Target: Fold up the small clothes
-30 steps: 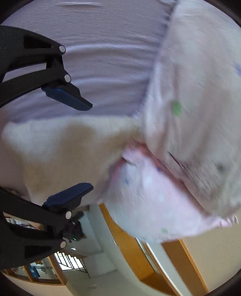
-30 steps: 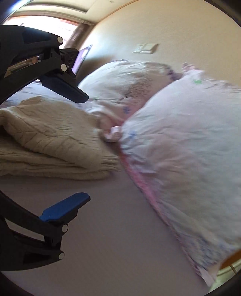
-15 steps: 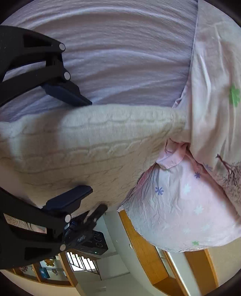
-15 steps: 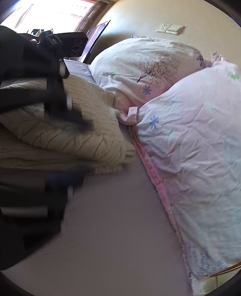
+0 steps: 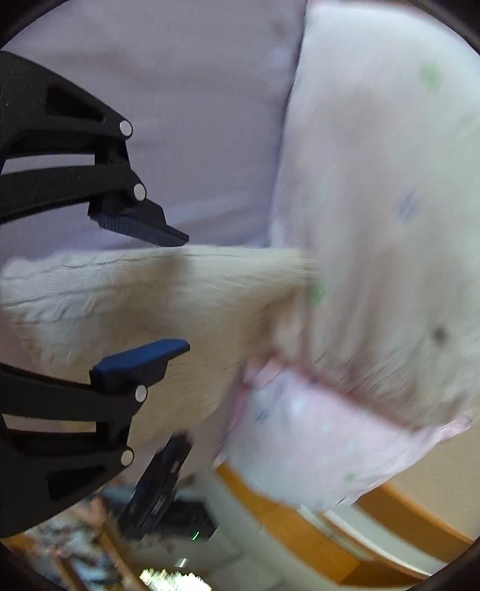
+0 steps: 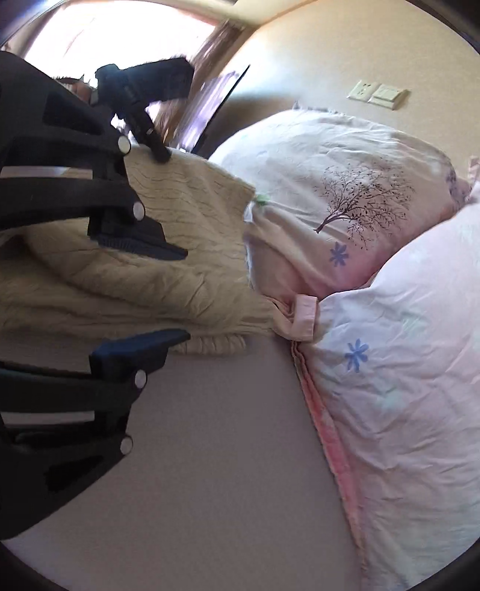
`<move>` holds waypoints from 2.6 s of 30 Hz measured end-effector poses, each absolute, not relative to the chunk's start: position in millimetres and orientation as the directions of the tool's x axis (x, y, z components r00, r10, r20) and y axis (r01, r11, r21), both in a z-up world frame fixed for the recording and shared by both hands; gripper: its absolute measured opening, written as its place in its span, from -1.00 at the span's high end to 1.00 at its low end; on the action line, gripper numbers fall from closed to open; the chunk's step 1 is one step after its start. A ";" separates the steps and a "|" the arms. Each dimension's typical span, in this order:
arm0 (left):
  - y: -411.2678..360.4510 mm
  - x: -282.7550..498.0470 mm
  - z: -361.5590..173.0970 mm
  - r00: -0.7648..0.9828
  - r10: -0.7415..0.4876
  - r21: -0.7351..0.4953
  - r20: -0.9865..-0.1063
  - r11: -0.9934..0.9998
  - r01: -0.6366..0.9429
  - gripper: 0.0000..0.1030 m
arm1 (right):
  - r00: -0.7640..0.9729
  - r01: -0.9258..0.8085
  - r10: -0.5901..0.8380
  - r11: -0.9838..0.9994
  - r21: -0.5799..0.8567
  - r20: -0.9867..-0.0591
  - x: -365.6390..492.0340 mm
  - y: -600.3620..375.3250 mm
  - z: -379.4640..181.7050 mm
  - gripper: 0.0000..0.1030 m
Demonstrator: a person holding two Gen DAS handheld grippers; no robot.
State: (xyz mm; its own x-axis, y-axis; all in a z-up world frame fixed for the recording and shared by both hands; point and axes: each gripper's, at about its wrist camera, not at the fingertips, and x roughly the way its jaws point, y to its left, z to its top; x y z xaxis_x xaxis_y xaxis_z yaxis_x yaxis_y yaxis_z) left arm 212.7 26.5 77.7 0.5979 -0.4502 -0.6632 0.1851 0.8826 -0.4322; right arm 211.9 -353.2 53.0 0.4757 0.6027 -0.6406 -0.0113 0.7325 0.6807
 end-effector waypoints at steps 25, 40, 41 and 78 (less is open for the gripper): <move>-26.0 96.2 31.6 0.505 -0.329 -0.287 -0.798 0.944 0.161 -0.96 | 0.499 -0.012 0.204 0.973 0.229 -0.842 84.0 -290.1 102.9 -0.97; -45.7 95.9 23.1 0.542 -0.167 -0.067 -0.823 0.977 0.200 -0.96 | 0.389 -0.068 0.063 0.997 0.039 -0.919 75.8 -239.5 56.8 -0.97; -43.8 95.9 23.2 0.549 -0.167 -0.074 -0.819 0.980 0.187 -0.96 | 0.394 -0.068 0.053 0.997 0.029 -0.918 75.0 -237.2 57.2 -0.97; -53.2 92.8 22.6 0.540 -0.102 0.005 -0.836 0.981 0.194 -0.97 | 0.393 -0.062 0.060 0.997 0.039 -0.918 76.2 -238.7 56.7 -0.97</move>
